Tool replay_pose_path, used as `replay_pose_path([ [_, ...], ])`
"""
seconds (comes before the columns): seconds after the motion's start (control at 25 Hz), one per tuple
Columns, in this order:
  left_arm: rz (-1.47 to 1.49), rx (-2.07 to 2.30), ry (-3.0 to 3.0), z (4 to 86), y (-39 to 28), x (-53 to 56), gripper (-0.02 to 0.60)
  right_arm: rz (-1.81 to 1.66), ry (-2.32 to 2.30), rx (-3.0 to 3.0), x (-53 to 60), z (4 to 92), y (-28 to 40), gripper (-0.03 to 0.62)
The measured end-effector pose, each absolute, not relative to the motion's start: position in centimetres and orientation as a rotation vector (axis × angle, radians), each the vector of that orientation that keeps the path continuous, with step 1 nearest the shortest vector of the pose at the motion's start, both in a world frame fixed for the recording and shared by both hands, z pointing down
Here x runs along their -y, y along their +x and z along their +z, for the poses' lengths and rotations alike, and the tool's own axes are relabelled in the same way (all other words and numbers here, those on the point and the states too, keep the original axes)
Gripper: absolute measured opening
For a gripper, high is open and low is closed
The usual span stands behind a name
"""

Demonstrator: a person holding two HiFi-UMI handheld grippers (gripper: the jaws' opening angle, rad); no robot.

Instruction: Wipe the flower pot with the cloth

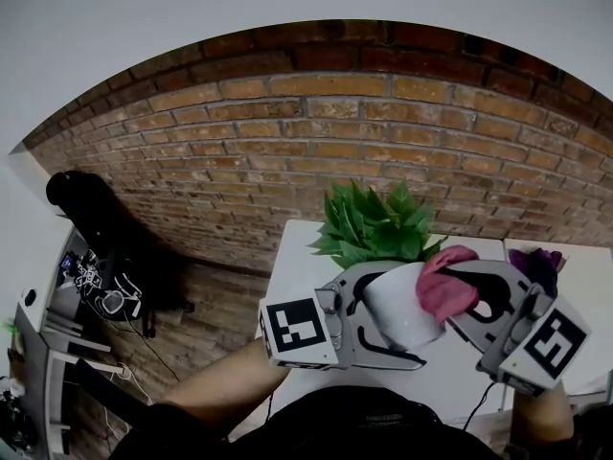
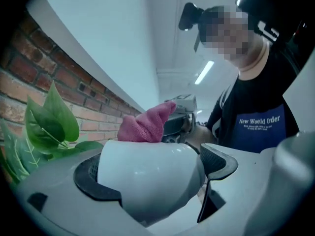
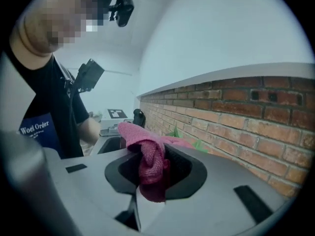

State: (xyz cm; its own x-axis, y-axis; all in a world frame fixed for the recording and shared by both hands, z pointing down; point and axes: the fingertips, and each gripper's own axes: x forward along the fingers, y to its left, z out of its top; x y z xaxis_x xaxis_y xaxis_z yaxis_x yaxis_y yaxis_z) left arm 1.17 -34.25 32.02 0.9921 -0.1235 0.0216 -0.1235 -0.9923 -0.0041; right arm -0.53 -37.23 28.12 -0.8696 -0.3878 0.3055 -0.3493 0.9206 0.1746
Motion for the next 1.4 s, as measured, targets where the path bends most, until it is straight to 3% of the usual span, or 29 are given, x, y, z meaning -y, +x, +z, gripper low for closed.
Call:
replay_pose_path([
  [0.4,-0.302,-0.259,-2.963,35.1,2.1,34.6,0.520,-0.397,0.239,2.584,32.4,30.2,-4.3,0.083],
  [0.68,-0.270,-0.346,-2.881,33.7,1.1,35.7,0.518,-0.355,0.260,2.657,33.3,29.1,-2.7,0.083],
  [1.0,-0.187,-0.248,-2.862,31.2,1.6,33.9,0.517,-0.068,0.491,2.749,37.8,28.8,1.4,0.083],
  [1.4,-0.277,-0.249,-2.878,33.6,2.2,34.1,0.517,-0.258,0.404,2.772,35.4,28.4,-2.0,0.081],
])
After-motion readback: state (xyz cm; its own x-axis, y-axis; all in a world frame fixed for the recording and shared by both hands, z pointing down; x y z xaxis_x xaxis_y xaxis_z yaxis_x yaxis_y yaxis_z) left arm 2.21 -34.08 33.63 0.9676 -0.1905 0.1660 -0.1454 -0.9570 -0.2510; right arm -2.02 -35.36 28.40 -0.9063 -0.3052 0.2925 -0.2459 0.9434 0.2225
